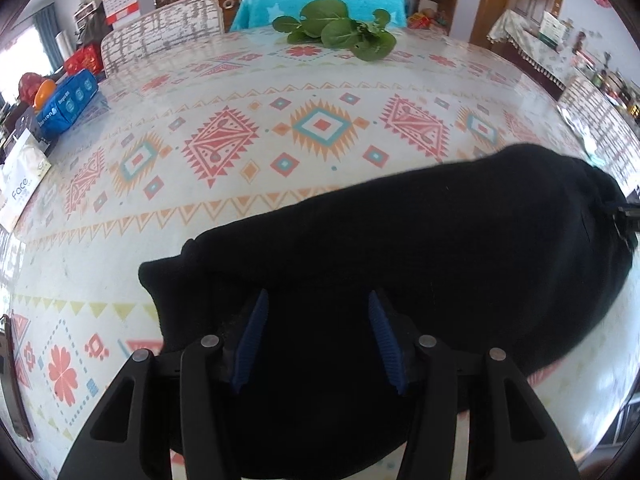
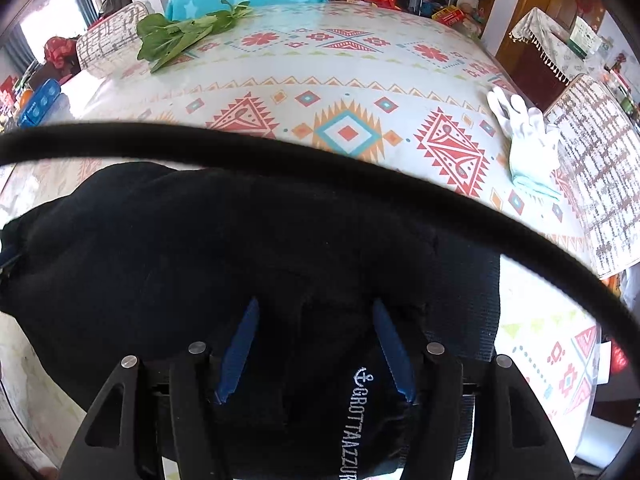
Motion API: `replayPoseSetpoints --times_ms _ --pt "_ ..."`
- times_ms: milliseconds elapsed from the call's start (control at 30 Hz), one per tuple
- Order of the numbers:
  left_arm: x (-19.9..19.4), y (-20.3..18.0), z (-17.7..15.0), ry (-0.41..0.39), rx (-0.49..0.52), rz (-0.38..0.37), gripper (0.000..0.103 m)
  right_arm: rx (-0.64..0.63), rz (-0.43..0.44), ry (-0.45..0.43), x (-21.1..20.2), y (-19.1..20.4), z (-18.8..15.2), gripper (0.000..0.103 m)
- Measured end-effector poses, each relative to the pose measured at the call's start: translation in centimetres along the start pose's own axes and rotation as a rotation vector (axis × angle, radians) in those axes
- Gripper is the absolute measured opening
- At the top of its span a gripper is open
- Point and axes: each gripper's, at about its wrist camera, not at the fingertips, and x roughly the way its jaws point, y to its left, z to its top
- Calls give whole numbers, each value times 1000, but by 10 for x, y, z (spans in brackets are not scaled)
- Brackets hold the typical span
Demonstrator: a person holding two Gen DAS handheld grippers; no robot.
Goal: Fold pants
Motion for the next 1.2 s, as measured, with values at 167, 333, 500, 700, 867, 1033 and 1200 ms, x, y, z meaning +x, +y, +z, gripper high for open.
replayPoseSetpoints --times_ms 167,333,500,700,867,1033,1200 --pt "-25 8 -12 -18 2 56 52 55 -29 -119 -34 -1 -7 70" --pt "-40 31 -9 -20 -199 25 52 96 -120 -166 -59 -4 -41 75" --pt "-56 0 -3 -69 -177 -19 52 0 -142 -99 -37 26 -64 75" --pt "-52 -41 1 -47 -103 -42 52 37 -120 -92 -28 14 -73 75" --pt "-63 -34 -4 -55 -146 -30 53 145 -30 -140 -51 -12 -59 75" --pt "-71 -14 -15 -56 -227 18 53 191 33 -166 -41 -22 -19 75" --pt "-93 24 -38 -71 -339 86 53 189 -10 -70 -6 -25 -9 75"
